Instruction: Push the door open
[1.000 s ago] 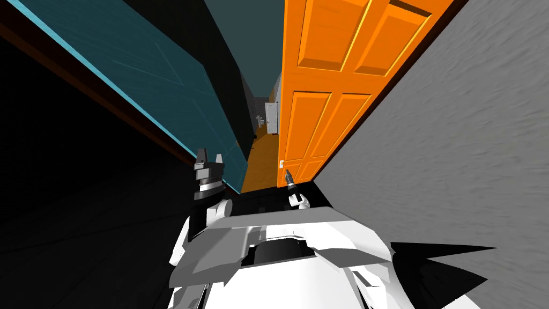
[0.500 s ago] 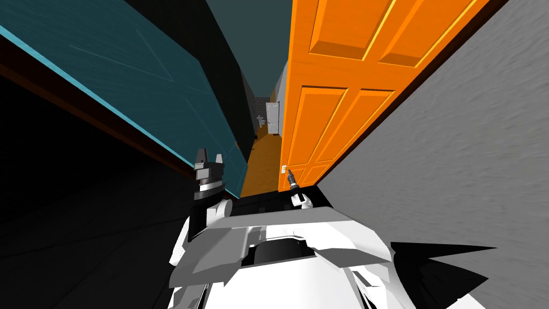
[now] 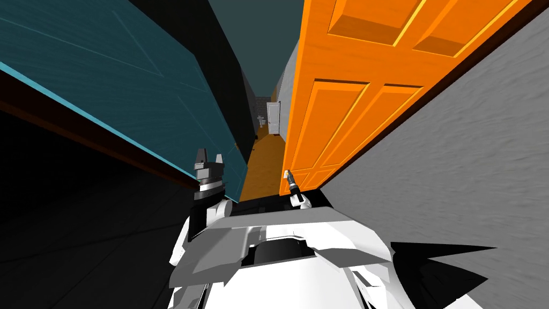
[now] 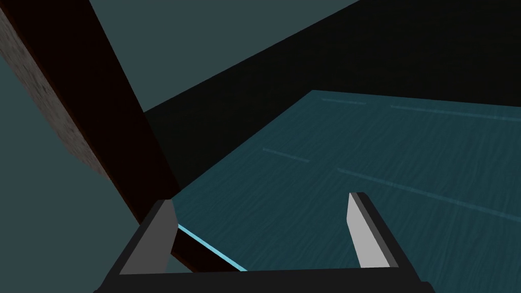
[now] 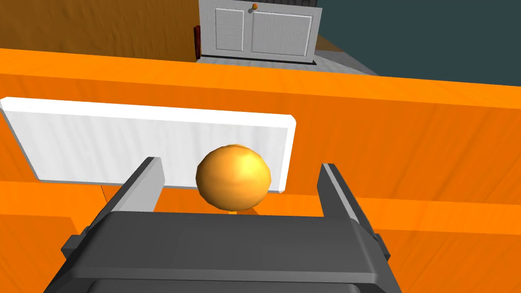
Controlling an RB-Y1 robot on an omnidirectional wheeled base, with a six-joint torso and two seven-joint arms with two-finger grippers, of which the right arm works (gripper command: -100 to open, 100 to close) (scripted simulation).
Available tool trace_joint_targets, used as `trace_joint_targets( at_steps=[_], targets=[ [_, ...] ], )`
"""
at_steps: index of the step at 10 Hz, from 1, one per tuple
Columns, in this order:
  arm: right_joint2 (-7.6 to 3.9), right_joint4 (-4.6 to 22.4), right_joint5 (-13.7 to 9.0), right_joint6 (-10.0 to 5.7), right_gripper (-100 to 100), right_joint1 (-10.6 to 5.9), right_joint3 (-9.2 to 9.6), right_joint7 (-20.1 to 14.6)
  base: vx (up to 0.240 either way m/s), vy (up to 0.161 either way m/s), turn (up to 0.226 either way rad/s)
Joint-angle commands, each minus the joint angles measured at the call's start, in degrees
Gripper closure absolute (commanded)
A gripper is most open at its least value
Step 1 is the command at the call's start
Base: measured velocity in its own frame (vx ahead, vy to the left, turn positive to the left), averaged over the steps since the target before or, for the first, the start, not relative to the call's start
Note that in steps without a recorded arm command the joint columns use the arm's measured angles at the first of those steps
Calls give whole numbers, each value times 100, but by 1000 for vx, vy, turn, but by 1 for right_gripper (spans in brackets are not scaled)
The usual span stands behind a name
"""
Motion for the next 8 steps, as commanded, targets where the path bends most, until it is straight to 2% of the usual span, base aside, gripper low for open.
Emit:
trace_joint_targets(
  at_steps=[1,6,7,8],
  targets=[
    [-9,-1,0,11,100,0,-1,1,-19,-1,-1],
    [-9,-1,0,11,100,0,-1,1,-13,-3,3],
    [-100,16,-35,24,100,-2,-71,24,98,23,-17],
    [-116,18,-43,24,100,-4,-86,28,137,56,-34]
  ],
)
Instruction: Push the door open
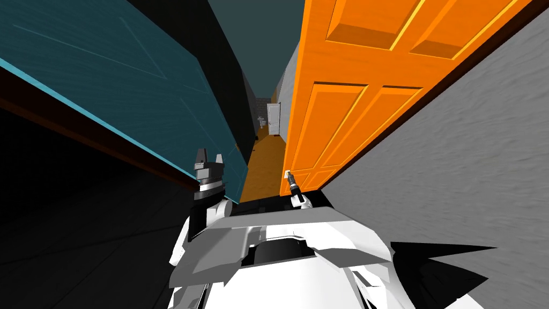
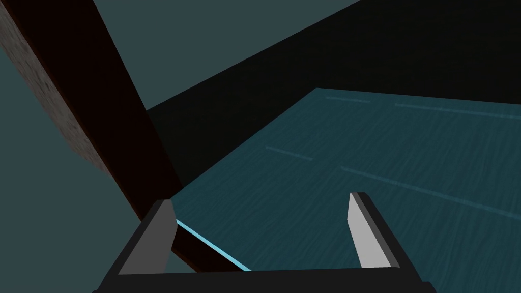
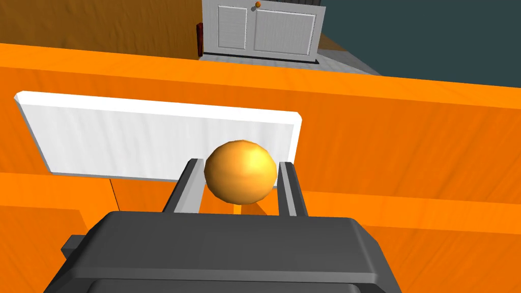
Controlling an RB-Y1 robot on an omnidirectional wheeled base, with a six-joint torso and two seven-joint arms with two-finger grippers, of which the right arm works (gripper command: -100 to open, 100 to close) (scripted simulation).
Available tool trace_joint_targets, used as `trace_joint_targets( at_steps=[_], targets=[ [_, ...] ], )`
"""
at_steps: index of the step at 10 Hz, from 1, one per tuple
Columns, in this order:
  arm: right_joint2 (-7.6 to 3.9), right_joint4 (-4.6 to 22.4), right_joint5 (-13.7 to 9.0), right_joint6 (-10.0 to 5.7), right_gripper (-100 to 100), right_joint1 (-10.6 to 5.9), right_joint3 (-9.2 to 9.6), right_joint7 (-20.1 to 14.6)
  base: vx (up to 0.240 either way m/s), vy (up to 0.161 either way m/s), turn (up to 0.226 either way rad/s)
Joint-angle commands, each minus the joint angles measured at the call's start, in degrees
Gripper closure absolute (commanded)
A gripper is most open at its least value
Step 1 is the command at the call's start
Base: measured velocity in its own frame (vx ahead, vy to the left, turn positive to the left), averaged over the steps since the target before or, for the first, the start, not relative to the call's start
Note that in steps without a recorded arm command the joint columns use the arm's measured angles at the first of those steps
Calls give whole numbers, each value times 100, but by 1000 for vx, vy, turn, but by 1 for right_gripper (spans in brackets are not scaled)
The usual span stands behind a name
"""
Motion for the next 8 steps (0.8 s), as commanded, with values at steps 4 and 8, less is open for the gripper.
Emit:
trace_joint_targets(
  at_steps=[4,8],
  targets=[
    [-208,-100,-106,13,100,1,-218,51,165,62,-31],
    [-282,-62,-185,25,-100,-48,-329,61,119,60,-72]
  ],
)
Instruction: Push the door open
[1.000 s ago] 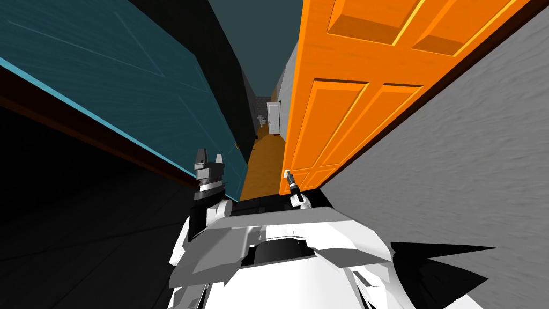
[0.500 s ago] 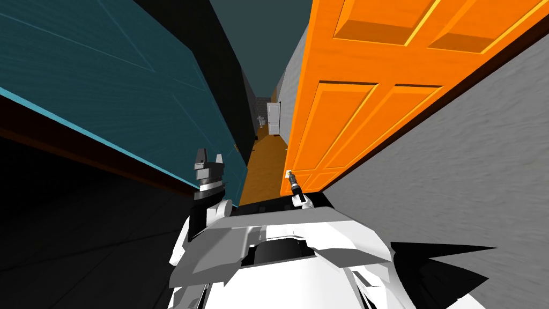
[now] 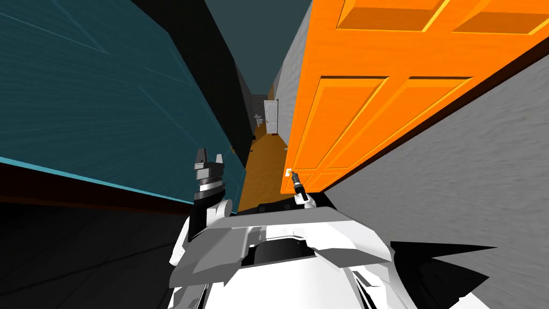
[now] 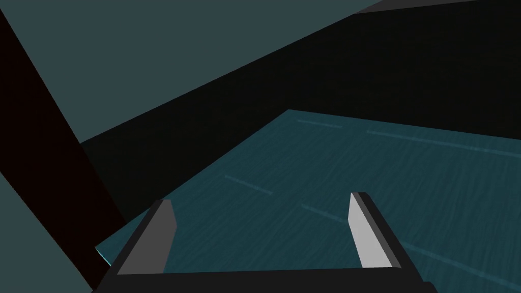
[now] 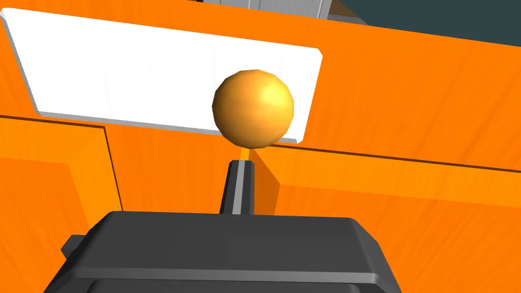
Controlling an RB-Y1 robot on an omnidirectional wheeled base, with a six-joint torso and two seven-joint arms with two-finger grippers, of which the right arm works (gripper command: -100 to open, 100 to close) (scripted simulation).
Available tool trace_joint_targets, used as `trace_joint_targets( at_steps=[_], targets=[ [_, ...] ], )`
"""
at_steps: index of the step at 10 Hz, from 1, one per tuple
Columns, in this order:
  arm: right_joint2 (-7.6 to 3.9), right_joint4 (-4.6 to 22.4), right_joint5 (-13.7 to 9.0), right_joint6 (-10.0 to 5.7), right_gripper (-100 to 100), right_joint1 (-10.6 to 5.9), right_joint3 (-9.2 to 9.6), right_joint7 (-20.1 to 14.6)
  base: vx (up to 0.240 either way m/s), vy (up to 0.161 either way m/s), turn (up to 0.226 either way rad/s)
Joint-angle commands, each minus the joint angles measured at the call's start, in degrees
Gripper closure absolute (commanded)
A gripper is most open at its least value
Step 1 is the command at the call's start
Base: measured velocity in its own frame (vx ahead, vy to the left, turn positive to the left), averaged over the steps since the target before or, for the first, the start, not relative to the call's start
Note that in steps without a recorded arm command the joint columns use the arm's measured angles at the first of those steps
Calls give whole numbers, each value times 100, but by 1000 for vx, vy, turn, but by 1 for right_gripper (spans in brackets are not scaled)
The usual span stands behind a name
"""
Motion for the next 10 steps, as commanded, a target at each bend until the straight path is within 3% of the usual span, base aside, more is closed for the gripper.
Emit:
trace_joint_targets(
  at_steps=[1,4,7,8,10],
  targets=[
    [0,9,-2,-4,-100,3,15,-18,-150,31,-7],
    [54,-30,-25,18,-100,22,36,-57,-186,38,-23],
    [222,-71,-50,42,-100,42,58,-100,-207,34,-31],
    [188,-37,-47,29,-100,20,49,-83,-84,25,-7],
    [108,-18,-59,-10,-100,29,30,-78,136,16,29]
  ],
)
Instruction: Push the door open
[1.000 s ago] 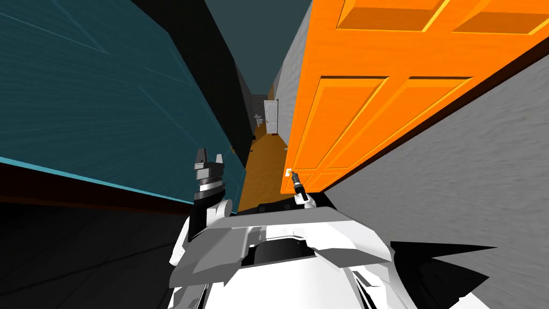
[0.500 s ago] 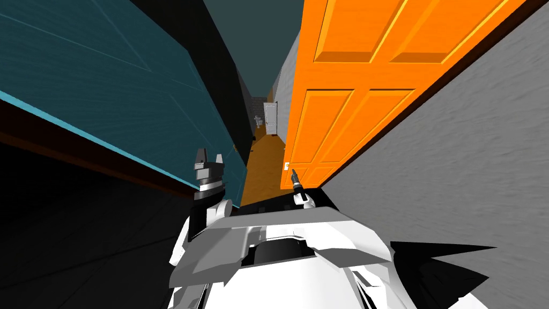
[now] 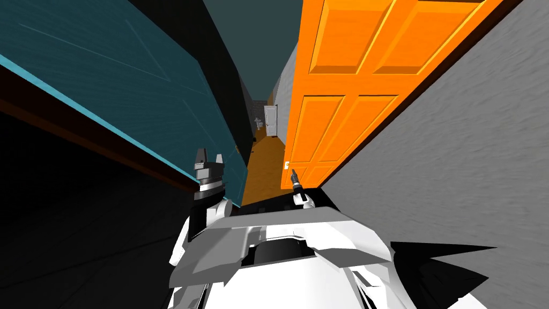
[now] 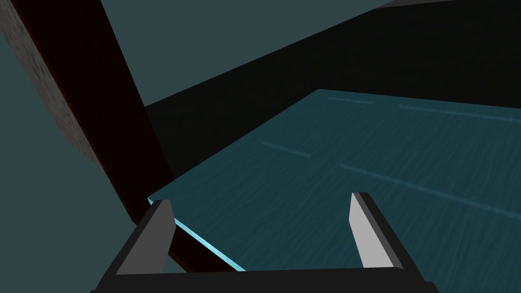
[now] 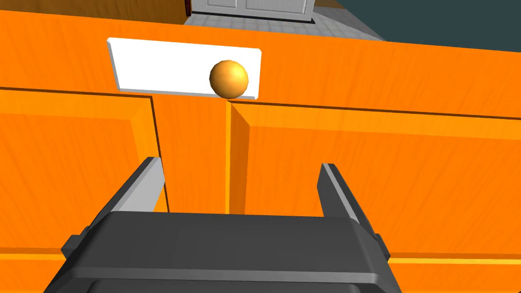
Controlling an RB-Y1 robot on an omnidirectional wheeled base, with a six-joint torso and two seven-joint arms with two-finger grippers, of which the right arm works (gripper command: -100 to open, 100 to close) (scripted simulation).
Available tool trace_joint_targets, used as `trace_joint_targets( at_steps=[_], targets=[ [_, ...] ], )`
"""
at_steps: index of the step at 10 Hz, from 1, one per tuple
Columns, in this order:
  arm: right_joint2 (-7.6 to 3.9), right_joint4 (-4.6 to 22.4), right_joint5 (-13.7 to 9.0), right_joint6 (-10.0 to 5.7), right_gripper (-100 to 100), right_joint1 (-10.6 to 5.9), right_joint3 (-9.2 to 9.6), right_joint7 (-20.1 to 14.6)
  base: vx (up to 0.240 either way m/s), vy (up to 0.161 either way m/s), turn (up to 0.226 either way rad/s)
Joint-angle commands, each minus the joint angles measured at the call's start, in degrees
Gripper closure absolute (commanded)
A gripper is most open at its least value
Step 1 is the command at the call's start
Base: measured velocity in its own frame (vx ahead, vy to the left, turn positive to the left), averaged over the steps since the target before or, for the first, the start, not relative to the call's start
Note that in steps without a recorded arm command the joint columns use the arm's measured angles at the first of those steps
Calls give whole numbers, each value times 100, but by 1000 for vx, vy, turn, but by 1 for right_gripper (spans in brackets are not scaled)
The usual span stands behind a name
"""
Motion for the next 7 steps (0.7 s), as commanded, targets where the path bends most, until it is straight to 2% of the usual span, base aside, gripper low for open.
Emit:
trace_joint_targets(
  at_steps=[1,4,7],
  targets=[
    [-27,4,-7,-25,-100,1,-14,12,204,-5,17],
    [-36,27,-22,-78,-100,9,-42,24,203,-12,23],
    [48,51,-39,-135,-100,19,-73,37,205,14,29]
  ],
)
